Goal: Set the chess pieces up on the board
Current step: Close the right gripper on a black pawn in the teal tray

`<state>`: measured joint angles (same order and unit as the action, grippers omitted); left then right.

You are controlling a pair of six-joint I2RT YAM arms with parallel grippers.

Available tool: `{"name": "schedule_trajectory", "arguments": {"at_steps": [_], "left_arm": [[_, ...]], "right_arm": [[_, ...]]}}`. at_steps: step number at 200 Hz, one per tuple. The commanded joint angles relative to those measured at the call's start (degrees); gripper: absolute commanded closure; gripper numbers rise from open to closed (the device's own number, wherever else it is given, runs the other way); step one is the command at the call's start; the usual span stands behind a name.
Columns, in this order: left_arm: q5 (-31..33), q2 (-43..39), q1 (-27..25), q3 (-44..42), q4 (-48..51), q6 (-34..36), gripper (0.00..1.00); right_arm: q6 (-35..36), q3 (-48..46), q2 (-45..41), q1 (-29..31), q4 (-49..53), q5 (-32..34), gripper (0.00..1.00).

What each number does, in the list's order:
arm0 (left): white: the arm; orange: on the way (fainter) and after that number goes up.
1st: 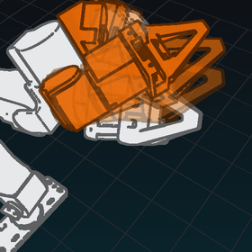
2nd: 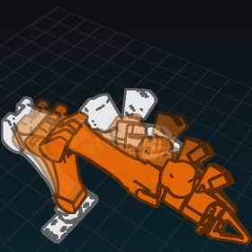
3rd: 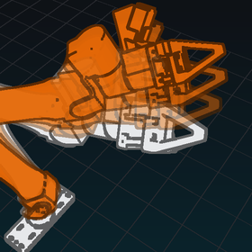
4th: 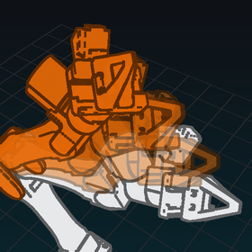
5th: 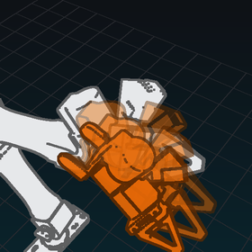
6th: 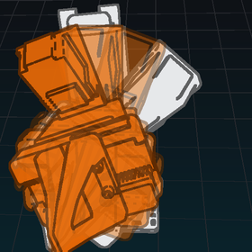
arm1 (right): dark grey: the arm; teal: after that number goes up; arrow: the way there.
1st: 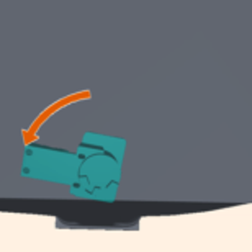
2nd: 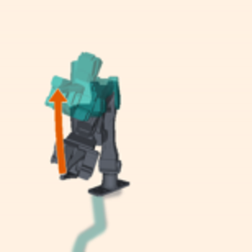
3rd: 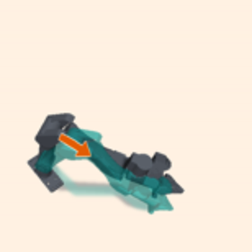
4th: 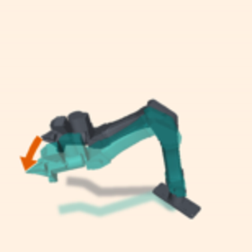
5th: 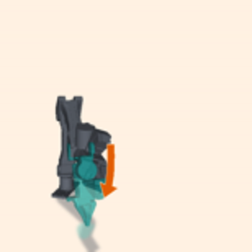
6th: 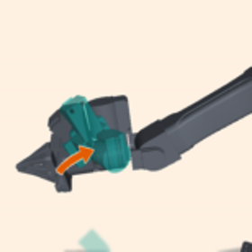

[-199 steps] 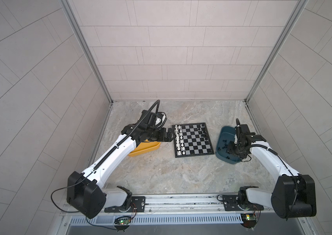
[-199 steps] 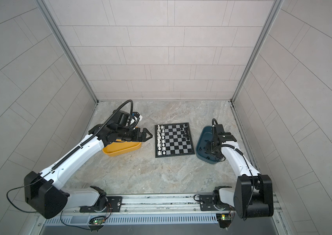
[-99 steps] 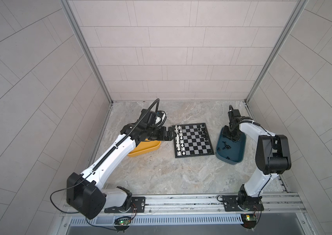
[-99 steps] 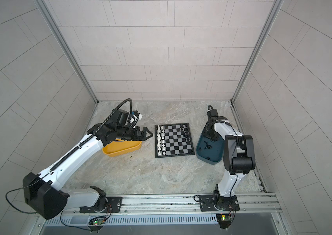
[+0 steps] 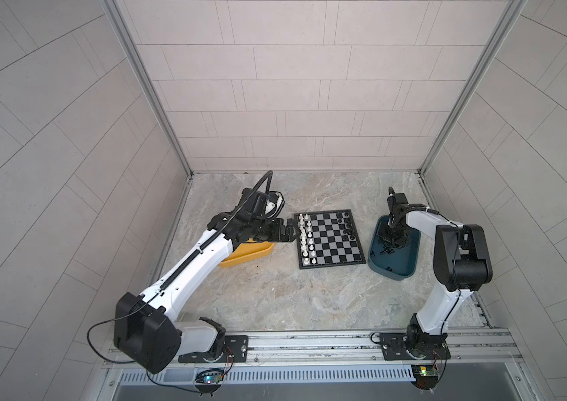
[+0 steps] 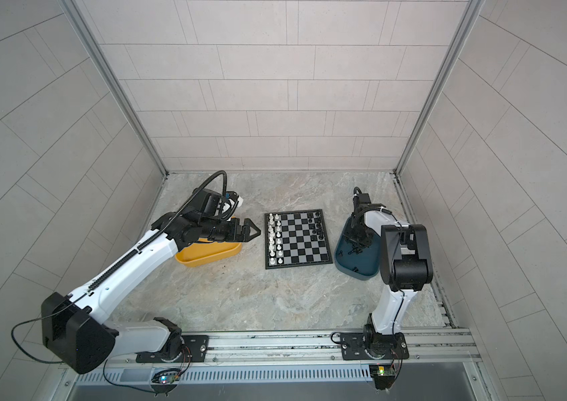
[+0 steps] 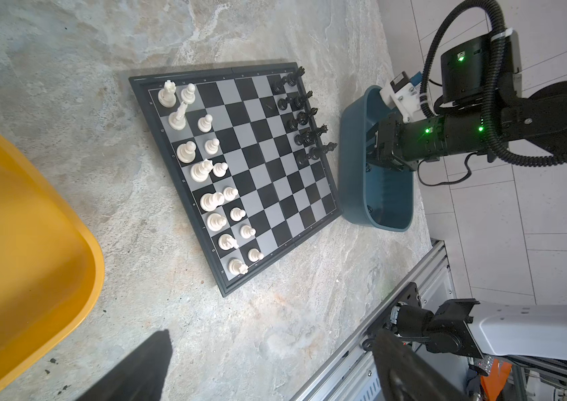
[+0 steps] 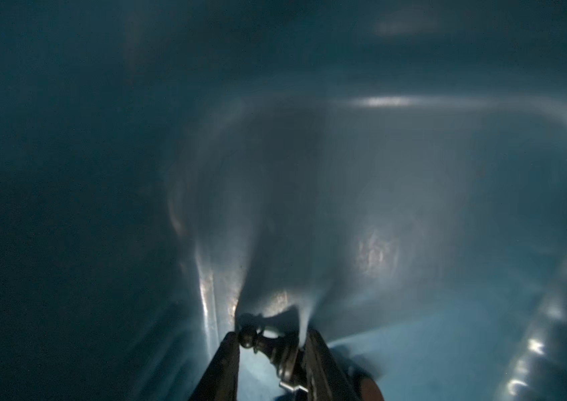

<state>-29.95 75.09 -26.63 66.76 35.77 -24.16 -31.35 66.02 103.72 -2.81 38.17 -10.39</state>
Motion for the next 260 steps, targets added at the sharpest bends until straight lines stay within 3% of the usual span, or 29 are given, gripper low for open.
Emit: {"name": "schedule_trajectory", "arguments": {"at_steps": [1,73,118,149,199,225,260], "left_arm": [[0.30,-0.36,0.27,-0.75,-0.70,0.26,0.03],[0.77,-0.53,0.27,-0.90,-0.34,0.48,0.03],[0.99,-0.34,0.35,-1.10,-0.62,0.26,0.03],[0.71,-0.22,0.30,-1.01,-0.79,0.24,0.03],[0.90,-0.44,0.34,-1.46,-0.63,0.23,0.03],[1.59,-0.65,0.32,-2.13,-0.39,0.60,0.03],[1.05,-0.84,0.35,-2.88,-0.61,0.73,0.03]], "right_arm": [[0.33,-1.26,-0.48,-0.27,0.47,-3.31,0.67],[1.45,0.50,1.39,-0.27,0.38,0.23,0.82],[2.48,1.06,1.13,-0.27,1.19,0.22,0.84],[2.96,1.08,1.42,-0.52,1.11,-2.25,0.70],[2.83,1.79,-4.07,-1.22,3.90,1.32,0.69],[2.37,0.47,-8.01,-1.50,5.99,3.07,0.56],[5.47,-1.26,-7.66,-1.26,7.34,5.74,0.53]]}}
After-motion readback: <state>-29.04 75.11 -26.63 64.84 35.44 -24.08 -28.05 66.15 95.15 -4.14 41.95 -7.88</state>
